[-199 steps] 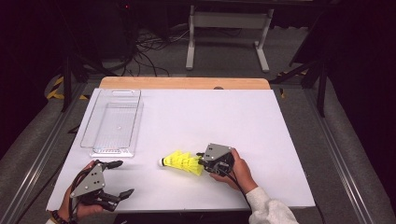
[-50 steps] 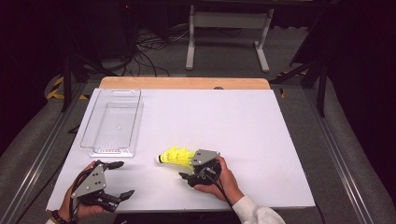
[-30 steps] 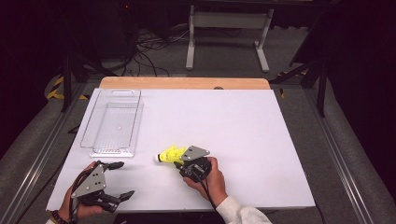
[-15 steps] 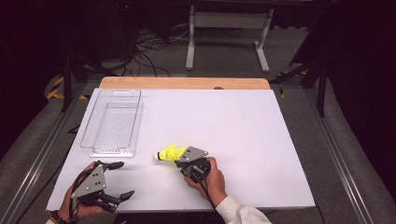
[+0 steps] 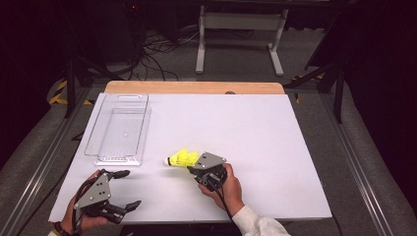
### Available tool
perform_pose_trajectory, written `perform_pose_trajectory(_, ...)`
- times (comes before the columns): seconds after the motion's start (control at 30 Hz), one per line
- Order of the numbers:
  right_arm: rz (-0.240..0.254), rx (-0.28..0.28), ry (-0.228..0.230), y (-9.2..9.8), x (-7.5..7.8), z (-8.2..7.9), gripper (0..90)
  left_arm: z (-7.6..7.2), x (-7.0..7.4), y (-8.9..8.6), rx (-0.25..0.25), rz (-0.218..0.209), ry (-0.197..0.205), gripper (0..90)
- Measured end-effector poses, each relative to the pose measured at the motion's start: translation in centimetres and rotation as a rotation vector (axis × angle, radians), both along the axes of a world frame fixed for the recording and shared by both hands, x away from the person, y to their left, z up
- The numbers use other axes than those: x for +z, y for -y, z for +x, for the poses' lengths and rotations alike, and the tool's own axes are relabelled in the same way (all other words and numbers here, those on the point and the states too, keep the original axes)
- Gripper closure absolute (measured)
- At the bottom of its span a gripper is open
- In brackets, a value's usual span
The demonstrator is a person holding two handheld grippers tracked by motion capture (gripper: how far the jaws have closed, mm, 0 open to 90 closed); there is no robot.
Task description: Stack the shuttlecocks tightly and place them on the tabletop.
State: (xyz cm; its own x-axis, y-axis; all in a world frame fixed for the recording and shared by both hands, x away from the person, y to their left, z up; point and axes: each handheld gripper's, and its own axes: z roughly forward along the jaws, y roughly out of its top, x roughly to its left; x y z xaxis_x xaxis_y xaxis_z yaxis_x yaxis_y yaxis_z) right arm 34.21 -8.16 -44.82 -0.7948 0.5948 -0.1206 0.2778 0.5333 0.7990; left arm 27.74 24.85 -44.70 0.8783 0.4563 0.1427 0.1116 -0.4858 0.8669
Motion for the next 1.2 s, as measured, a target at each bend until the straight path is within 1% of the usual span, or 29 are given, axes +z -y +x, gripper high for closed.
perform_pose_trajectory(0.23, 0.003, -0.007, 0.009, 0.6, 0.4, 0.0, 87.1, 0.0, 0.1, -0.2, 0.003, 0.0, 0.003, 6.8)
perform_pose_trajectory(0.43, 0.033, -0.017, 0.039, 2.0, 1.8, -0.2, 87.1, 0.0, 0.1, -0.2, 0.004, -0.004, 0.002, 6.7)
perform_pose_trajectory(0.7, 0.059, -0.034, 0.069, 3.9, 3.5, -0.5, 87.2, -0.1, 0.1, -0.2, 0.003, -0.008, 0.003, 6.6)
perform_pose_trajectory(0.93, 0.069, -0.045, 0.078, 4.6, 3.9, -0.3, 87.2, -0.1, 0.1, -0.2, 0.003, -0.007, 0.005, 6.5)
perform_pose_trajectory(1.2, 0.091, -0.076, 0.083, 5.4, 4.3, 0.0, 87.4, -0.1, 0.1, -0.2, 0.0, -0.008, 0.006, 6.5)
